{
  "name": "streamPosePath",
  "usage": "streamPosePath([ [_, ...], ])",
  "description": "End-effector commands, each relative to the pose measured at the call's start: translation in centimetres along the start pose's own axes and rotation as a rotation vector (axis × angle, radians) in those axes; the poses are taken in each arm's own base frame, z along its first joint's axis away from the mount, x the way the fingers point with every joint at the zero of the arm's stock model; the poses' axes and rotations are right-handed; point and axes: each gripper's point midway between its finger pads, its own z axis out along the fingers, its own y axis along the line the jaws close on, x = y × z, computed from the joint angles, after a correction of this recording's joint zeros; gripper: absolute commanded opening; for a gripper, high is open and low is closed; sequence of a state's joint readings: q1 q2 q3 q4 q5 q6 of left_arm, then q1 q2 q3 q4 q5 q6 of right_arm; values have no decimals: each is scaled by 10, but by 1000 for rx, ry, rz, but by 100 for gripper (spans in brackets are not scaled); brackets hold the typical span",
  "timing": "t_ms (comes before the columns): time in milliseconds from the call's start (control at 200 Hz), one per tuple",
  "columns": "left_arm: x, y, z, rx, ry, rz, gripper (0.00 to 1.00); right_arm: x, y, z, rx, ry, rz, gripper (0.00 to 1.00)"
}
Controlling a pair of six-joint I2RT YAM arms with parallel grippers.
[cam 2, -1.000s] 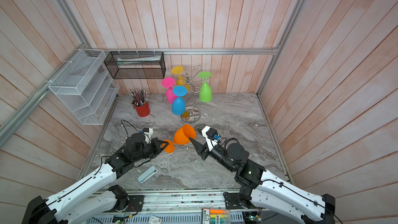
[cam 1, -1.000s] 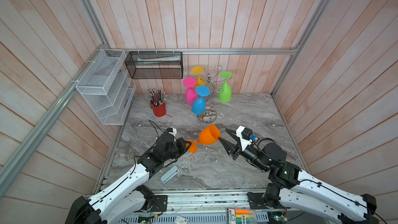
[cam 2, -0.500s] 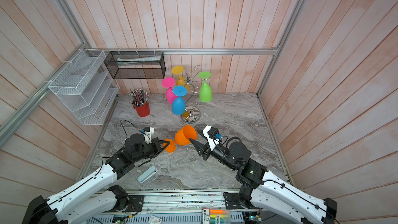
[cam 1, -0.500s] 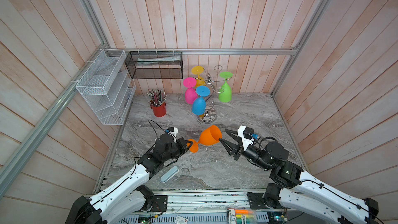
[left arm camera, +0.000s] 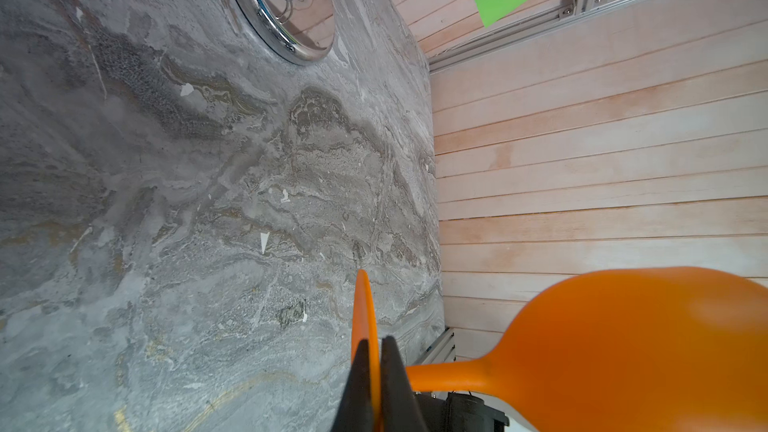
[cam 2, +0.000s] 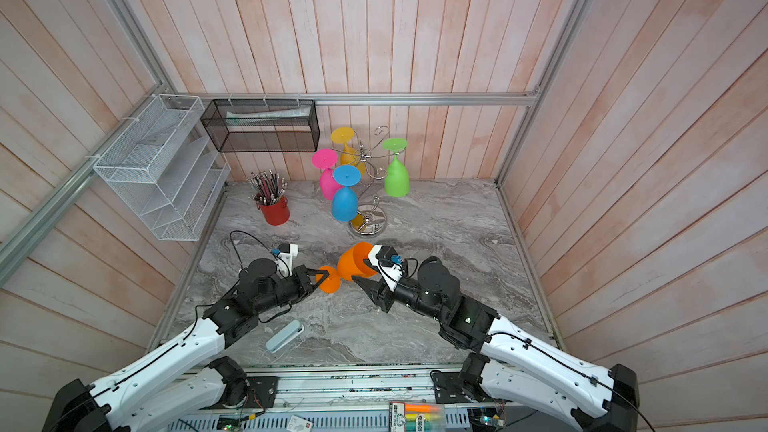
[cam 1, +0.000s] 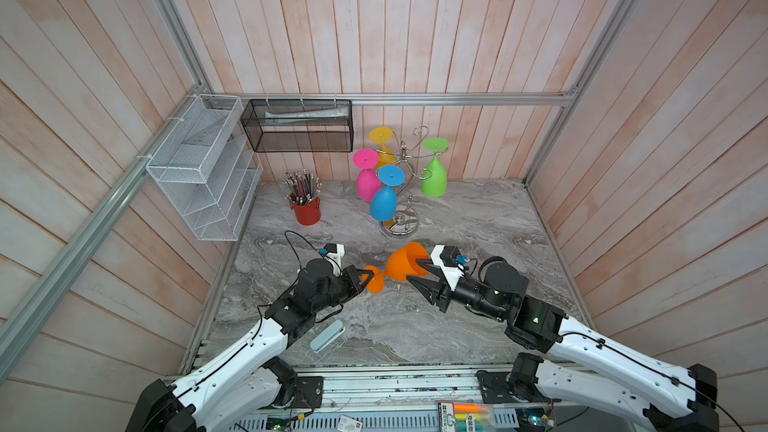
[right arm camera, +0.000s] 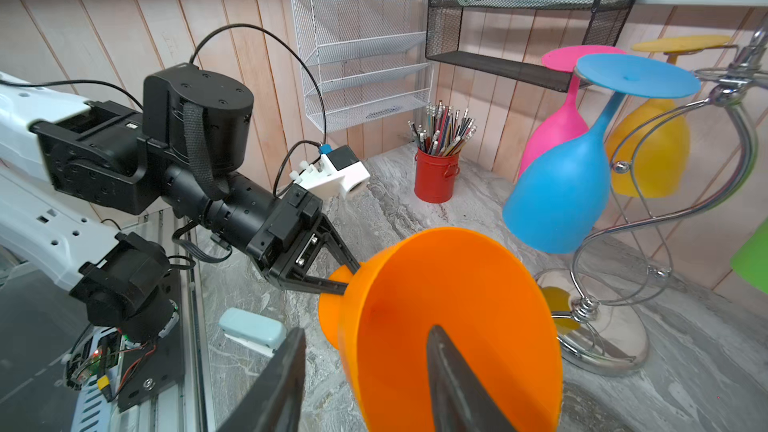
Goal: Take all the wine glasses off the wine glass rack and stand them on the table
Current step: 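Move the right gripper to the orange glass rim and close on it, then open the left gripper off the foot while the right gripper lifts the glass away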
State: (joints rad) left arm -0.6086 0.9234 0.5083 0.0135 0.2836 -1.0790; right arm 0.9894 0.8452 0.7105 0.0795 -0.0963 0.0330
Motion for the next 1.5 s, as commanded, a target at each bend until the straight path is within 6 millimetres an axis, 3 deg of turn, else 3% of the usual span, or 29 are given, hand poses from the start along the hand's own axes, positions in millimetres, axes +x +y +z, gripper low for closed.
streamPosePath([
  [0, -2, -7, -3, 39, -11, 35, 0, -16, 2, 0, -16, -26, -9, 46],
  [420, 1, -10, -3, 71, 1, 45, 0, -14, 8, 13, -61, 8, -8, 25],
  [595, 0, -8, -3, 62, -5, 54, 0, -11, 11, 18, -81, 32, -7, 0],
  [735, 0, -6, -3, 53, -8, 55, 0, -10, 11, 18, -84, 49, -4, 0],
  [780, 0, -6, -3, 51, -8, 57, 10, -9, 9, 18, -77, 58, 1, 0],
  [870, -1, -5, -5, 43, -15, 68, 40, -6, 1, 19, -49, 92, 26, 0],
  [950, -2, -6, -7, 38, -24, 85, 57, -1, -11, 19, -7, 135, 53, 0],
  [1265, -7, -6, -19, 26, -65, 157, 77, 8, -71, 7, 213, 187, 164, 0],
  [1390, -5, -5, -22, 12, -60, 192, 91, 20, -115, -1, 368, 243, 248, 0],
  [1495, -4, -4, -24, 0, -55, 220, 98, 34, -148, -3, 507, 320, 272, 0],
])
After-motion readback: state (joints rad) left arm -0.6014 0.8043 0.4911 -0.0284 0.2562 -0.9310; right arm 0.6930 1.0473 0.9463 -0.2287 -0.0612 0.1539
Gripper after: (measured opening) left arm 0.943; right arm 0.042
